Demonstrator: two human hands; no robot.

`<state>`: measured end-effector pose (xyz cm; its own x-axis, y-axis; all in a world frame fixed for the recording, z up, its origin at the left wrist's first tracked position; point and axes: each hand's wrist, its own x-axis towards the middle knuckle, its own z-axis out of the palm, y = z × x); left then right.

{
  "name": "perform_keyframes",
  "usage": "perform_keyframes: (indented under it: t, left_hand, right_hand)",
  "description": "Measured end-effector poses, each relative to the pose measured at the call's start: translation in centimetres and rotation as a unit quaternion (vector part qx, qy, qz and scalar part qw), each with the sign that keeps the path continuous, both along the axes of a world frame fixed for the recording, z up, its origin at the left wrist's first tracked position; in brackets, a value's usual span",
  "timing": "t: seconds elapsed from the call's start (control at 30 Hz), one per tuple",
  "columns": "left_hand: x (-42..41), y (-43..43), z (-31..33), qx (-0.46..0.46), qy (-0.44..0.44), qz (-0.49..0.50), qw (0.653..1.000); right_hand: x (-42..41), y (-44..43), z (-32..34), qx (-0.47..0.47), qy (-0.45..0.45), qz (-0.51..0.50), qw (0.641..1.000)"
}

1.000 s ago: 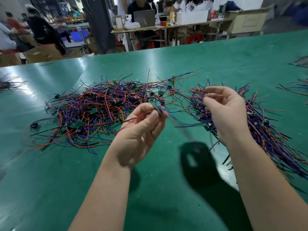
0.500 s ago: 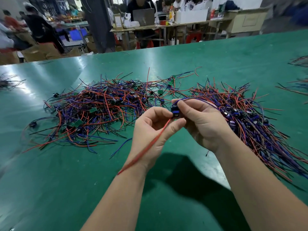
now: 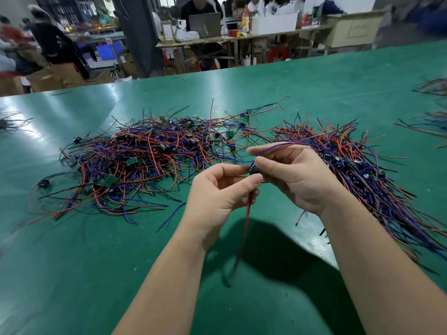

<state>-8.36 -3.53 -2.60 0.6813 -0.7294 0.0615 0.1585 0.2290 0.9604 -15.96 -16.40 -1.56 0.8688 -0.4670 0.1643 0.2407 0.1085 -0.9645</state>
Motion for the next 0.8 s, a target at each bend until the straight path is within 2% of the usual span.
perform_keyframes:
  t: [0.1,0.23,0.33,0.43,0.53,0.67,0.73,0.8]
  left_hand:
    - [0.4,0.4,-0.2,0.047,-0.022,-0.039,0.998]
    - [0.8,0.6,-0.6,0.151,-0.050,-0.060,0.985]
    - [0.7,0.5,-0.9,0.199,-0.076,-0.067,0.975]
    - [0.7,0.6,-1.1,0.215,-0.069,-0.095,0.970]
    - [0.7,0.8,-1.1,0.238,-0.075,-0.155,0.956]
    - [0.3,0.9,-1.0,0.261,-0.086,-0.245,0.930]
    - [0.3,1.1,-0.9,0.264,-0.089,-0.281,0.918]
    - [0.3,1.2,-0.9,0.267,-0.097,-0.301,0.910]
  right_hand:
    - [-0.2,-0.3,0.0,-0.077,0.017,-0.009,0.997]
    - [-0.3,-0.6,-0.4,-0.200,0.097,0.024,0.975]
    - [-0.6,-0.8,-0.5,-0.217,0.159,0.083,0.960]
    - [-1.0,-0.9,-0.3,-0.235,0.178,0.108,0.950]
    - [-1.1,-0.9,-0.3,-0.199,0.170,0.085,0.961]
    - [-0.7,-1.8,-0.4,-0.088,0.132,-0.070,0.985]
    - [-0.6,-2.3,-0.5,-0.089,0.125,-0.125,0.980]
    - [-0.5,-2.3,-0.6,-0.095,0.130,-0.129,0.978]
